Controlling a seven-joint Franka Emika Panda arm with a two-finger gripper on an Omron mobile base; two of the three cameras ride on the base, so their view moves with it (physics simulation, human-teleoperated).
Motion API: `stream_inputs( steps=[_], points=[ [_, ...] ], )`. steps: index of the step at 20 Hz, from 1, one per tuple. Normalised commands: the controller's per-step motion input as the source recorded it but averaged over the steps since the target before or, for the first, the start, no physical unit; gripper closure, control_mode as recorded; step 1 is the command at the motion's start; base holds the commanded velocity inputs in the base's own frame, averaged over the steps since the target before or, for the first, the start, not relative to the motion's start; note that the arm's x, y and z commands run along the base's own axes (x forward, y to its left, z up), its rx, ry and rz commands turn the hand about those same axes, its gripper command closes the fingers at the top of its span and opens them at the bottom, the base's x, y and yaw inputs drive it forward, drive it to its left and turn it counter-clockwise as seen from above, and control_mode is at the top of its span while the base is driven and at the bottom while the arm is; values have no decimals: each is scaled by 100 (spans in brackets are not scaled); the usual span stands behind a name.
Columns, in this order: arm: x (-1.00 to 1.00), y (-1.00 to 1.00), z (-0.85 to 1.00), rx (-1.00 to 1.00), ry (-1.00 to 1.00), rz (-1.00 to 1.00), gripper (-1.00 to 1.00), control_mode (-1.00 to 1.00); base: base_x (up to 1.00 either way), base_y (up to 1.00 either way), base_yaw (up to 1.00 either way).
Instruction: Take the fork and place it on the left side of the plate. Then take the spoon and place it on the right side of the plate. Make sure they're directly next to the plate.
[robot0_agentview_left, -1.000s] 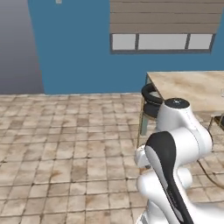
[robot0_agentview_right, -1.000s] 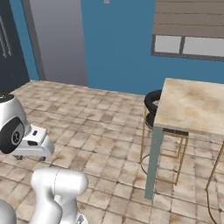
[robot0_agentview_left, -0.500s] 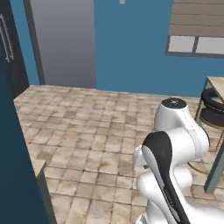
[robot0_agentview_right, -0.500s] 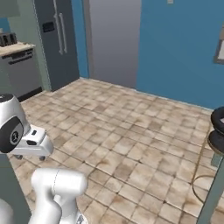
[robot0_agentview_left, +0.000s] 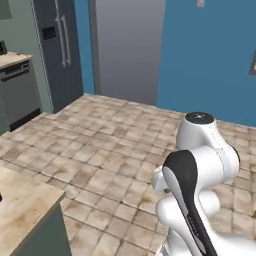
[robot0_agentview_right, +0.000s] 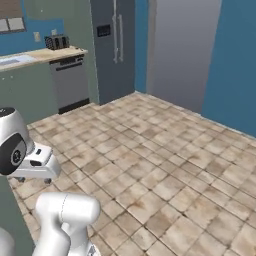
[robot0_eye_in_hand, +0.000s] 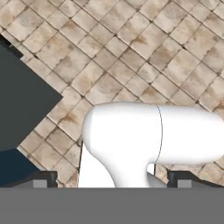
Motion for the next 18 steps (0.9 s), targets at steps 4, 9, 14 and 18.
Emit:
stream_inputs(
  steps=[4, 9, 14, 18],
  points=[
    [0, 0, 0, 0, 0, 0, -100, 100, 98, -42, 39],
    [0, 0, 0, 0, 0, 0, -100, 100, 100, -22, 40],
    [0, 0, 0, 0, 0, 0, -100, 100, 100, -21, 38],
    [0, 0, 0, 0, 0, 0, -100, 100, 100, -38, 32]
  ],
)
